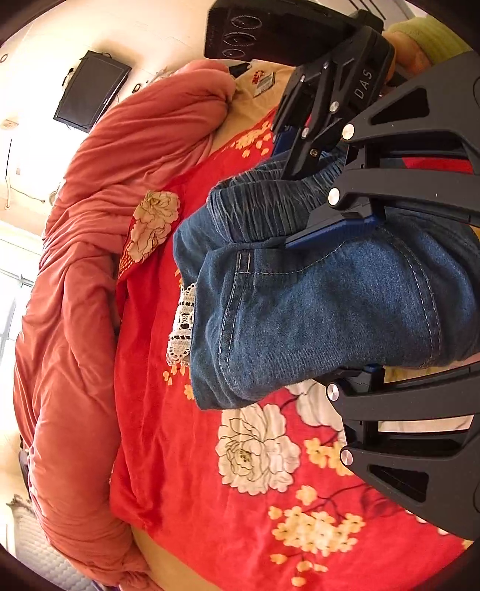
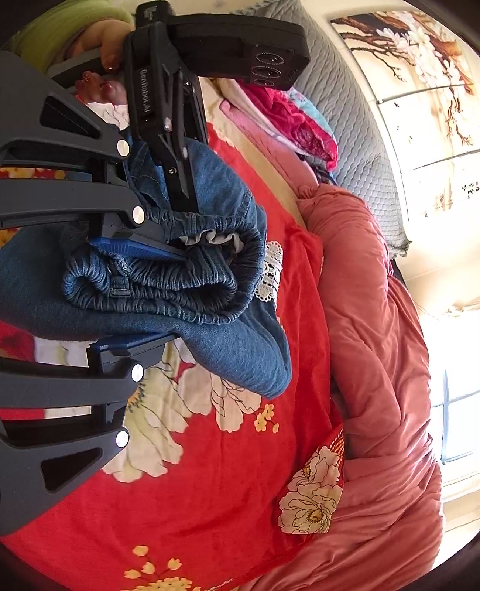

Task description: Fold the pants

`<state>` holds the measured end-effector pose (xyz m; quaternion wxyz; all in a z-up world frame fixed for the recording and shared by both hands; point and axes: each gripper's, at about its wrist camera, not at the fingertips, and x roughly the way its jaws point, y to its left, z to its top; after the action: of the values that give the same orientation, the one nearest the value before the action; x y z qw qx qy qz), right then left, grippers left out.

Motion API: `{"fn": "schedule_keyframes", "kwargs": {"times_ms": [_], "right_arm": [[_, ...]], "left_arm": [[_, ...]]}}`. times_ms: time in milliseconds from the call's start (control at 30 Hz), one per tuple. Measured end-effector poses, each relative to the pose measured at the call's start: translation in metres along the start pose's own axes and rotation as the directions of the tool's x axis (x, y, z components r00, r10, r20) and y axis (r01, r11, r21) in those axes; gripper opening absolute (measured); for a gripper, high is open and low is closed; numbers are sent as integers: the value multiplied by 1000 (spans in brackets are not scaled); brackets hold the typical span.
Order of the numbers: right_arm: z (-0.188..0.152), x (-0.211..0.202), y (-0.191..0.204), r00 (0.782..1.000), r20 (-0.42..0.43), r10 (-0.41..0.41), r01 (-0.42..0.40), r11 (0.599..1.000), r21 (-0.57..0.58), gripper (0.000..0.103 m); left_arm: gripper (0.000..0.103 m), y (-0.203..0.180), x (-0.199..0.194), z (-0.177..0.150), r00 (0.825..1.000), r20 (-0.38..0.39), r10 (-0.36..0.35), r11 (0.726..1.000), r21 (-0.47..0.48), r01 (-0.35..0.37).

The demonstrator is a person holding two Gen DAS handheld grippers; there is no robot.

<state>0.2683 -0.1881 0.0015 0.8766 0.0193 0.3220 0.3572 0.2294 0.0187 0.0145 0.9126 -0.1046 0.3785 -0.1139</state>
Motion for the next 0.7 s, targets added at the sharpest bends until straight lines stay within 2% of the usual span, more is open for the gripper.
{"fn": "schedule_keyframes", "kwargs": {"times_ms": [133, 300, 667, 700], "right_arm": [[0, 17, -7, 1000, -19, -18, 18, 1000, 7, 33], [-12, 38, -15, 995, -83, -51, 54, 998, 37, 33], [-19, 38, -25, 987, -109, -121, 129, 989, 74, 59], [-19, 38, -24, 985, -112, -135, 143, 987, 71, 64]], "left_arm": [[41, 9, 16, -2, 1000, -15, 25, 1000, -3, -25], [41, 21, 35, -9, 996, -63, 58, 998, -19, -60], [42, 23, 34, -17, 994, -72, 78, 997, -23, -80], [43, 23, 34, -17, 994, -72, 78, 997, -24, -80]]}}
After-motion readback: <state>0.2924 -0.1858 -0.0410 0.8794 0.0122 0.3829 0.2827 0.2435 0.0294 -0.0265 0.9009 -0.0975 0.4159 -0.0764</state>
